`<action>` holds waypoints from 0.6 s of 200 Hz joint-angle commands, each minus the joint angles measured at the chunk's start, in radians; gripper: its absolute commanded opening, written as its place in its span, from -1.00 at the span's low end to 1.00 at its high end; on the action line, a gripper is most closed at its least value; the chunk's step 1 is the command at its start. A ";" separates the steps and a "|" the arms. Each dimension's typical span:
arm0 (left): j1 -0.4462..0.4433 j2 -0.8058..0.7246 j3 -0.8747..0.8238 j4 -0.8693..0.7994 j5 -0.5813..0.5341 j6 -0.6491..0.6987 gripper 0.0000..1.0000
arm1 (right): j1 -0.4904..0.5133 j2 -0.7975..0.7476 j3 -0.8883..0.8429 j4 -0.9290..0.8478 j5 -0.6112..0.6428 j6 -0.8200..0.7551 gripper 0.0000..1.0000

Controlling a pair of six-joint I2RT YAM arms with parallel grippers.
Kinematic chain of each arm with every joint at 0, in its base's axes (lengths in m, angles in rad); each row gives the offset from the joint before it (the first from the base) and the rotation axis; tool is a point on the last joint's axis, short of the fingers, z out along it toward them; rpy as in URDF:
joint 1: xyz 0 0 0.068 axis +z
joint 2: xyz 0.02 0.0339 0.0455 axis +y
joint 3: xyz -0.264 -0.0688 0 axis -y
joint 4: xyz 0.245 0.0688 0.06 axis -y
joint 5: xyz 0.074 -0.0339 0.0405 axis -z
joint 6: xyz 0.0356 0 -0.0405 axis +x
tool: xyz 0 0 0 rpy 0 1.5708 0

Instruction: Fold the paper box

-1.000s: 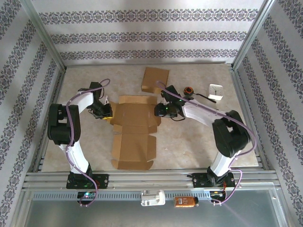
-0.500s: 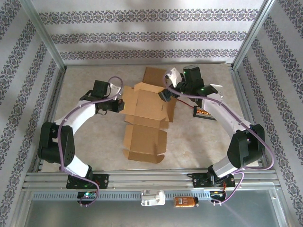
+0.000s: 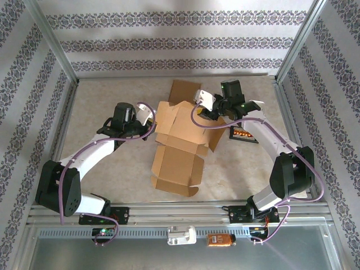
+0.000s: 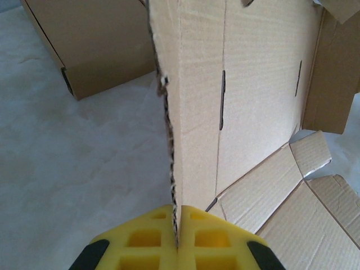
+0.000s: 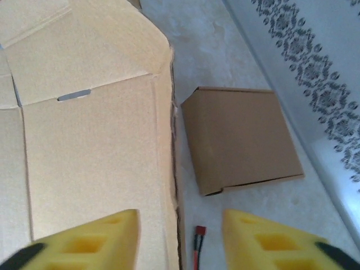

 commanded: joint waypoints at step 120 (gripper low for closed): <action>-0.017 -0.230 -0.022 0.208 -0.270 -0.646 0.57 | 0.149 -0.174 -0.093 0.273 0.499 -0.146 -0.96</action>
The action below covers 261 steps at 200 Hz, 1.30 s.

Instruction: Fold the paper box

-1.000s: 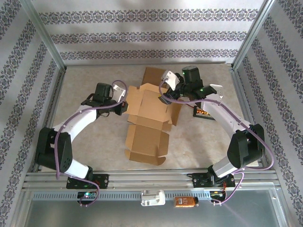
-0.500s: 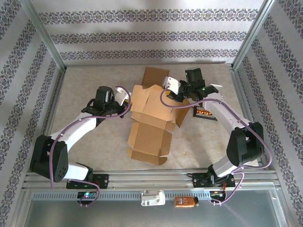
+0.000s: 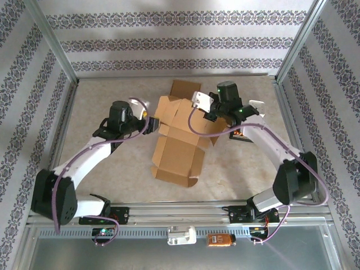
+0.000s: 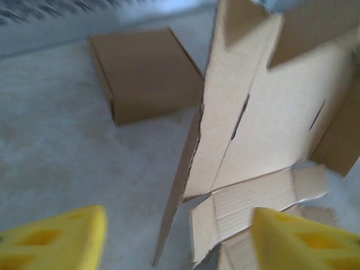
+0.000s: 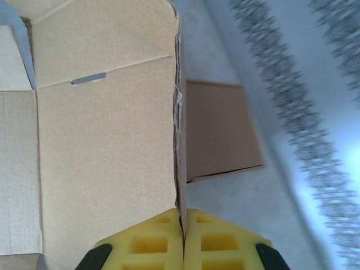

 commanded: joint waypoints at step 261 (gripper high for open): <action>-0.165 0.519 0.070 0.755 0.118 -1.240 -0.51 | 0.286 0.043 -0.488 0.661 0.615 -0.433 -0.84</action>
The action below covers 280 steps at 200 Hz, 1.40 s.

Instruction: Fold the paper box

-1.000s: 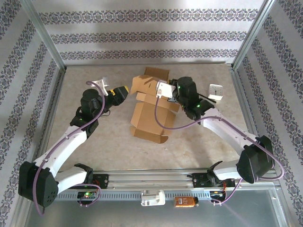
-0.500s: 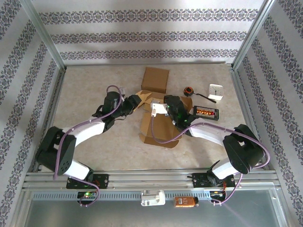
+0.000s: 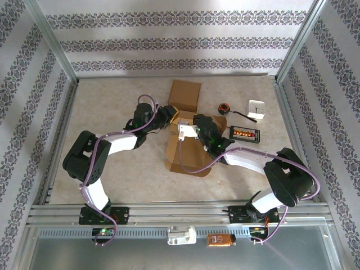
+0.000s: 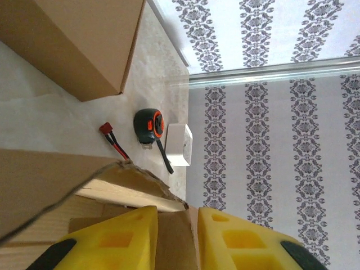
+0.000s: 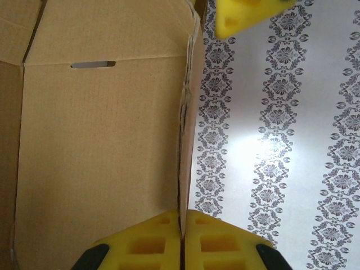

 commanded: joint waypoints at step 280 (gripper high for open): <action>-0.112 0.038 0.142 -0.717 -0.250 0.863 0.15 | -0.017 -0.030 -0.040 -0.065 -0.007 0.101 -0.80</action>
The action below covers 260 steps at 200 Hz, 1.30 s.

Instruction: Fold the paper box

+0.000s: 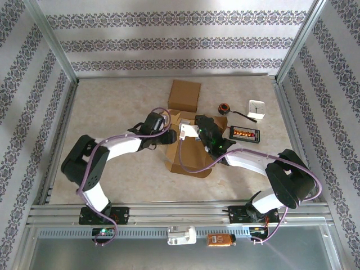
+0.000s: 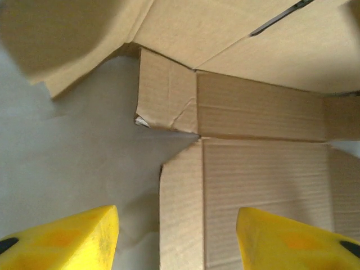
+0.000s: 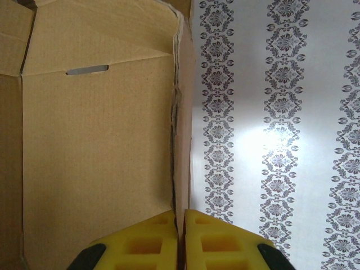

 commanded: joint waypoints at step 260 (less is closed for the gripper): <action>-0.051 0.174 0.218 0.052 0.263 0.192 0.05 | 0.003 -0.015 -0.017 -0.080 0.002 0.048 -0.79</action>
